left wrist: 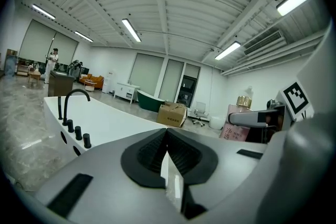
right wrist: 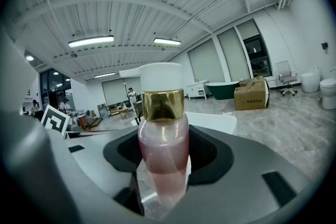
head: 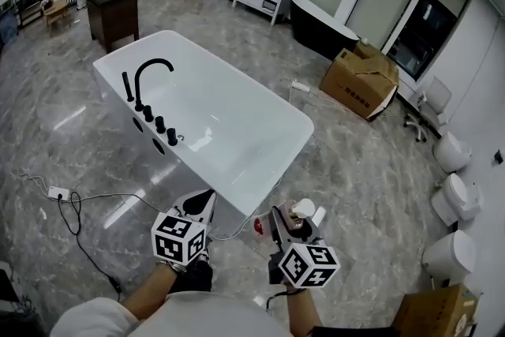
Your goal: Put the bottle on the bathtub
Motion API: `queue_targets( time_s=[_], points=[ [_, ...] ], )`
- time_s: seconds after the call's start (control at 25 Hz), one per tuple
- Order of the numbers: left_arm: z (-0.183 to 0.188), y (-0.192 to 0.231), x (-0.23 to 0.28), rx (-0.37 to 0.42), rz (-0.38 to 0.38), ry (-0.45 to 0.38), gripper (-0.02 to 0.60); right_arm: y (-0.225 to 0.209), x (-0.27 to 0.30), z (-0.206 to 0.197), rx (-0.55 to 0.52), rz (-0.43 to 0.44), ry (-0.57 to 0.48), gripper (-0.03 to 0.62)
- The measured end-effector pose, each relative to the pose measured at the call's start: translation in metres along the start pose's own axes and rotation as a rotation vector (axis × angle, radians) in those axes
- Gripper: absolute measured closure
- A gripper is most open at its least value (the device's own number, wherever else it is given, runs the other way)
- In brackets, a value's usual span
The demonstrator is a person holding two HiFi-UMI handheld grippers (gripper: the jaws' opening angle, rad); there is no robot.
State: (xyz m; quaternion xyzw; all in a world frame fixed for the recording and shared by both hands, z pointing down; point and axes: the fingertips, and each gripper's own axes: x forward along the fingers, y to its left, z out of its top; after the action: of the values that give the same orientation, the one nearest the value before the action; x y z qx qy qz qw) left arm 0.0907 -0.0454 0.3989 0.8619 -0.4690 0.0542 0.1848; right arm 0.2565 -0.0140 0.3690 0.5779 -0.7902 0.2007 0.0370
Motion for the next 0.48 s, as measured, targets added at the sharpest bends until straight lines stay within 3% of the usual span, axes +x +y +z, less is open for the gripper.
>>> queue_targets(
  time_s=[0.48],
  points=[
    [0.036, 0.045, 0.072, 0.018, -0.022, 0.021, 0.566, -0.021, 0.078, 0.028, 0.021, -0.025, 0.011, 0.356]
  ],
)
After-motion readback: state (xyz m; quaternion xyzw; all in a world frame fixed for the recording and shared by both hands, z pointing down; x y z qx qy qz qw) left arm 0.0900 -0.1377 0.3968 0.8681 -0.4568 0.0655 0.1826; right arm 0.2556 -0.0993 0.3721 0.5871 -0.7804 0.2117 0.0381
